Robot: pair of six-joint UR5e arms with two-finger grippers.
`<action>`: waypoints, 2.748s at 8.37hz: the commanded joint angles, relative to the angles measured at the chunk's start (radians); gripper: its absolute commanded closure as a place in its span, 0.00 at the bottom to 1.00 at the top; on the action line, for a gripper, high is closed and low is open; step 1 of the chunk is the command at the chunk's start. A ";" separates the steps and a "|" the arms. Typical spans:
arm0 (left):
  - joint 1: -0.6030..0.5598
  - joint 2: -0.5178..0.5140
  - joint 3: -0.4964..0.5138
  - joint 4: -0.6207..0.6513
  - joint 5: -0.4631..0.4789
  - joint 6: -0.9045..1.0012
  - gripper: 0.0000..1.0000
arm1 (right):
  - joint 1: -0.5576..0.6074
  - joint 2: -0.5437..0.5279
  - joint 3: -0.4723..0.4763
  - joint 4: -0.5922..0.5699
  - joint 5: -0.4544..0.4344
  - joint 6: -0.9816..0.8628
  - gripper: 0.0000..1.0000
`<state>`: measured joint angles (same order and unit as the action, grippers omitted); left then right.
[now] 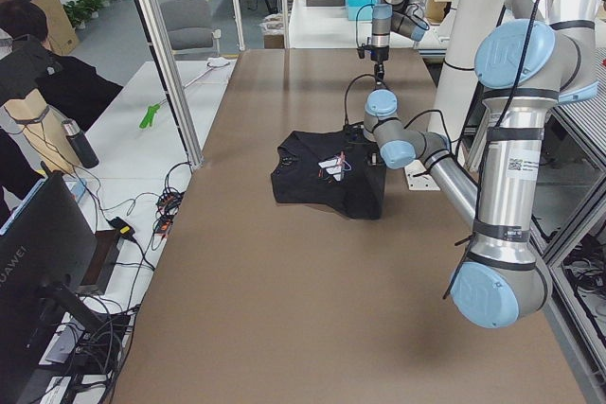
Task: Fold clothes
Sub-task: 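Lift the hem with both grippers and carry it toward the collar, then lay the hem down near the collar and open both grippers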
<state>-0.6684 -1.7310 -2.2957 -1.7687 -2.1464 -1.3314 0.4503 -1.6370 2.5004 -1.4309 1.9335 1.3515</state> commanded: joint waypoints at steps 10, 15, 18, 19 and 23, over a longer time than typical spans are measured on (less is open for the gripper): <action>-0.217 -0.407 0.608 0.000 0.193 0.046 1.00 | 0.318 0.387 -0.532 0.012 -0.005 -0.074 1.00; -0.177 -0.461 0.947 -0.256 0.239 0.107 0.97 | 0.314 0.465 -0.803 0.110 -0.064 -0.137 0.66; -0.201 -0.426 0.900 -0.322 0.229 0.202 0.13 | 0.318 0.476 -0.764 0.133 -0.050 -0.183 0.06; -0.232 -0.388 0.835 -0.328 0.167 0.211 0.06 | 0.326 0.473 -0.740 0.129 -0.029 -0.183 0.06; -0.199 -0.100 0.554 -0.368 0.056 0.232 0.06 | 0.311 0.418 -0.666 0.135 -0.028 -0.186 0.06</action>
<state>-0.9094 -1.9743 -1.6165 -2.1035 -2.0727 -1.1076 0.7711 -1.1989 1.8095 -1.3011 1.9116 1.1684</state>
